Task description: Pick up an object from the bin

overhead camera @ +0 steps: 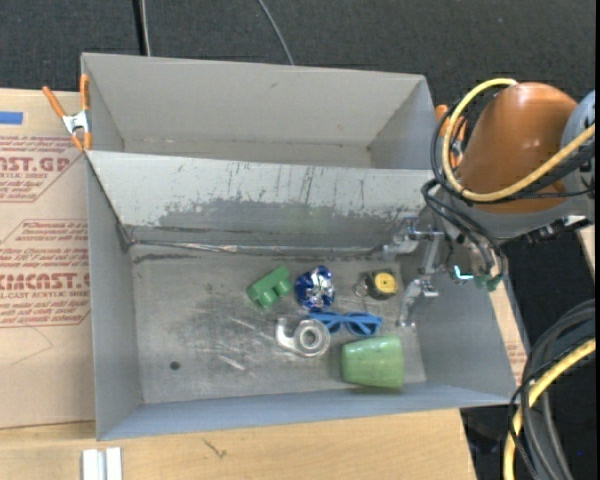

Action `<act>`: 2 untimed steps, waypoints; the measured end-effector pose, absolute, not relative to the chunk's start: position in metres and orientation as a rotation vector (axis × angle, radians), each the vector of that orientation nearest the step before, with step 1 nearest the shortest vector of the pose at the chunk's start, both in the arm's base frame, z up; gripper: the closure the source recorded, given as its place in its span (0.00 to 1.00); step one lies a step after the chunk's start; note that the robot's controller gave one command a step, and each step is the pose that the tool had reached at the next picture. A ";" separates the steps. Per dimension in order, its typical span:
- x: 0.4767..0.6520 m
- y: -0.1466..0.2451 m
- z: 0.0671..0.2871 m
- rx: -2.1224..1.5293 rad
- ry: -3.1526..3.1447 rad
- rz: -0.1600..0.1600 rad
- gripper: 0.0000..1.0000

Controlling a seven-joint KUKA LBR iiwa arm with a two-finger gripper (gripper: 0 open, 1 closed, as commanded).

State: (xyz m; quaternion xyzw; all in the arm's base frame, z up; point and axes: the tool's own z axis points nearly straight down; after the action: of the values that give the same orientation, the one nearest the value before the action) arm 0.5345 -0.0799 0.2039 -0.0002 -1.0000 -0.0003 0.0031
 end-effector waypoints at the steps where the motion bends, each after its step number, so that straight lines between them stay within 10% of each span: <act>1: 0.530 -0.079 0.129 0.296 -3.167 0.008 0.00; 2: 0.538 -0.050 0.088 0.788 -3.072 0.015 0.00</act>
Offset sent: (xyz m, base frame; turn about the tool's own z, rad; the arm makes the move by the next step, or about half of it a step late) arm -0.0244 -0.0008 -0.1339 -0.2578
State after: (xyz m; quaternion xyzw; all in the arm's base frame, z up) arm 0.5382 -0.0498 0.0880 0.2483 -0.9686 0.0047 -0.0147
